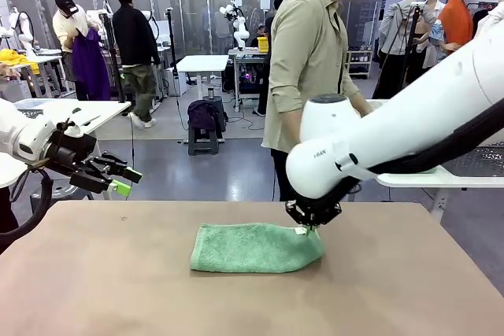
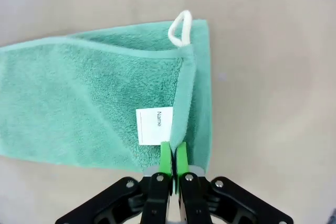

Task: Fold the towels and place them in the basket.
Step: When a person lays out a Towel with hook on the table, fold it in half twice.

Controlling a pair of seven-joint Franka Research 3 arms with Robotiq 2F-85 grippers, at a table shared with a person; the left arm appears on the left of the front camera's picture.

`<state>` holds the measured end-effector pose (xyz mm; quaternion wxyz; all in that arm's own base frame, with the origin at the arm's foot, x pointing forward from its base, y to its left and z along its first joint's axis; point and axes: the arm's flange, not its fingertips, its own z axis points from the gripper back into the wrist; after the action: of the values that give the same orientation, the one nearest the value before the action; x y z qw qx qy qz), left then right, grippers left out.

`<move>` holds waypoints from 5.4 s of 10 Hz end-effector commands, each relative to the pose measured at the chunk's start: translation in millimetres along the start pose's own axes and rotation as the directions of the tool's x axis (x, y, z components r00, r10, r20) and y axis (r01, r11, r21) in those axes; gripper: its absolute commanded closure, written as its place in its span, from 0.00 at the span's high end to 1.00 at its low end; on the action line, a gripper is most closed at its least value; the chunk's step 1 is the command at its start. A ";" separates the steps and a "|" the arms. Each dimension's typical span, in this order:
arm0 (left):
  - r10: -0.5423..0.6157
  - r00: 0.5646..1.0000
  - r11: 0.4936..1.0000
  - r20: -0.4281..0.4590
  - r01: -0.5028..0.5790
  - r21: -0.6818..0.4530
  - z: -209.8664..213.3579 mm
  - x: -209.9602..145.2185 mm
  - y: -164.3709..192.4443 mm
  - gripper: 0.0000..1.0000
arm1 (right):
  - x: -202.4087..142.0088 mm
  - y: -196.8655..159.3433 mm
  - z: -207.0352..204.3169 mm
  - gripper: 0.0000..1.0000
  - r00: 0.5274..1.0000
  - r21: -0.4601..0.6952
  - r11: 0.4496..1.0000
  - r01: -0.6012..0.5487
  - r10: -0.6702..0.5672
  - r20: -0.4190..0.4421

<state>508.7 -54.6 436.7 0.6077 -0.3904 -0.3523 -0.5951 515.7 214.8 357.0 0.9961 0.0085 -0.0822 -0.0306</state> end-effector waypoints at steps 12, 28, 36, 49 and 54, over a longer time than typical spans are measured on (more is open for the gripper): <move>-0.004 1.000 1.000 0.003 0.004 0.002 1.4 1.8 -1.6 0.72 | 3.8 -39.5 -73.5 0.47 0.998 0.041 0.999 -0.026 0.023 0.064; -0.004 1.000 1.000 0.003 0.004 0.002 1.4 1.8 -1.6 0.72 | 19.2 -20.0 -20.9 0.00 0.992 0.091 0.988 -0.126 0.123 0.040; -0.004 1.000 1.000 0.003 0.004 0.002 1.4 1.8 -1.6 0.72 | 31.8 189.0 11.4 0.00 0.966 -0.003 0.966 -0.258 0.258 0.015; -0.004 1.000 1.000 0.003 0.004 0.002 1.4 1.8 -1.6 0.72 | -1.8 223.4 2.5 0.45 0.991 0.161 0.987 -0.028 0.006 0.135; -0.004 1.000 1.000 0.003 0.004 0.002 1.4 1.8 -1.6 0.72 | -60.9 95.0 134.3 0.45 0.973 0.137 0.964 -0.226 0.217 0.077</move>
<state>508.7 -54.7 436.7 0.6077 -0.3904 -0.3522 -0.5952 458.1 341.6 465.2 0.9879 0.0613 -0.1268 0.0650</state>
